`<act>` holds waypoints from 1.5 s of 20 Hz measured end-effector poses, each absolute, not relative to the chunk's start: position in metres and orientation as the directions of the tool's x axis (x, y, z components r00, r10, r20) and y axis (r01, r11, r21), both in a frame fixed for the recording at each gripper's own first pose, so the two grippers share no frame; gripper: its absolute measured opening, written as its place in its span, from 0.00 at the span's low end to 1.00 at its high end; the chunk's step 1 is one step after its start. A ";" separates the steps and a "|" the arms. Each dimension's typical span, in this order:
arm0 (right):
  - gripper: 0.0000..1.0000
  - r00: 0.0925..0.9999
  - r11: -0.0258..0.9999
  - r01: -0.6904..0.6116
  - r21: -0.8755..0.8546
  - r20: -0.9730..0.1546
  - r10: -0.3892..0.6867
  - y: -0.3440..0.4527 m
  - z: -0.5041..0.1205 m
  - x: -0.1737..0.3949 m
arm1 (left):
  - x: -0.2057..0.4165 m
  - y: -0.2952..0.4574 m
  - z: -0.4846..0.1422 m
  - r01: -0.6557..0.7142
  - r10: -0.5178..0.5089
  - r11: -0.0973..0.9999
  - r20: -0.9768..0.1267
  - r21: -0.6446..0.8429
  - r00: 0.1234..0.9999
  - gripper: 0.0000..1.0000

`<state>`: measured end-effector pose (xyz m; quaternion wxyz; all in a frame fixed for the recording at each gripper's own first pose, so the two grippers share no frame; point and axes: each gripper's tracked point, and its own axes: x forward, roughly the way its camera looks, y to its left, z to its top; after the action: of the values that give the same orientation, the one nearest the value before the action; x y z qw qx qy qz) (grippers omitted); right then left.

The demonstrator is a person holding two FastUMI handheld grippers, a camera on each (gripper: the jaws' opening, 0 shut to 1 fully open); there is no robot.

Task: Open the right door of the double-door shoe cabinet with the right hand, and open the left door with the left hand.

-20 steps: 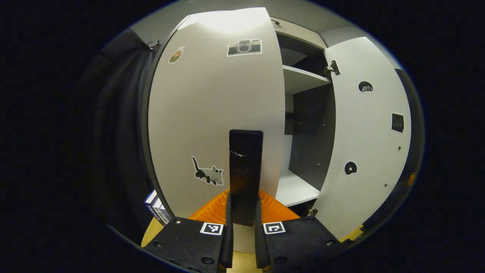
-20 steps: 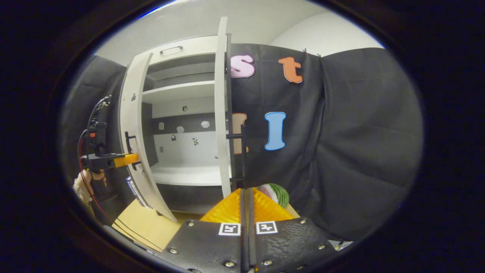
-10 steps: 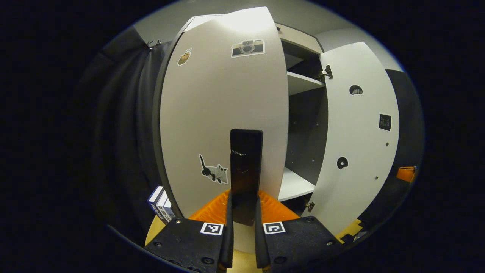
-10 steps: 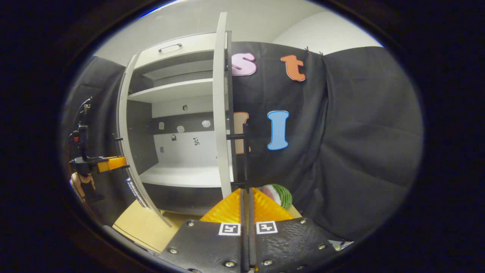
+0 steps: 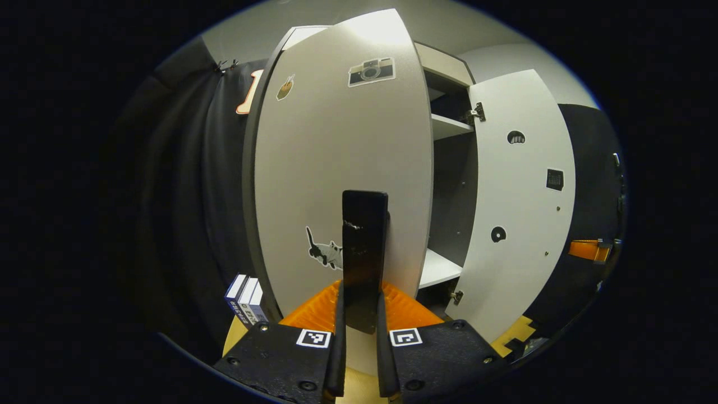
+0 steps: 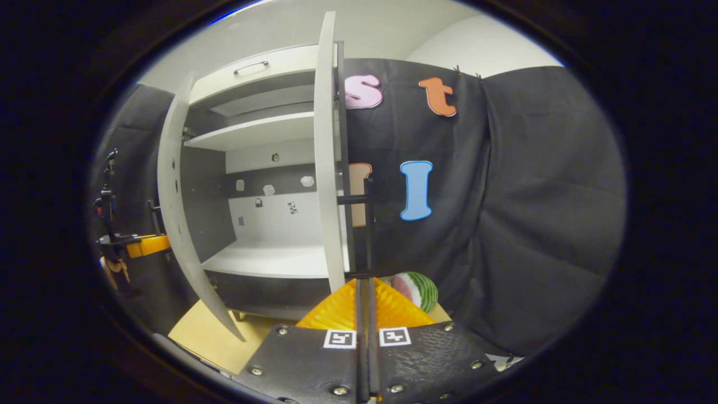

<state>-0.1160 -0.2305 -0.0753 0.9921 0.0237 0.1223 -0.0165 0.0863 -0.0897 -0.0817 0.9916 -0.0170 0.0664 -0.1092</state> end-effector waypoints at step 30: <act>0.01 0.961 0.998 0.013 0.067 -0.275 0.006 -0.228 -0.078 -0.114 | 0.064 -0.009 -0.088 -0.046 0.046 0.999 -0.187 0.004 0.981 0.05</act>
<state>-0.1138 -0.2283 -0.0782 0.9897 0.0341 0.1390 -0.0019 0.0638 -0.0090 -0.0880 0.9953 0.0000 0.0942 0.0233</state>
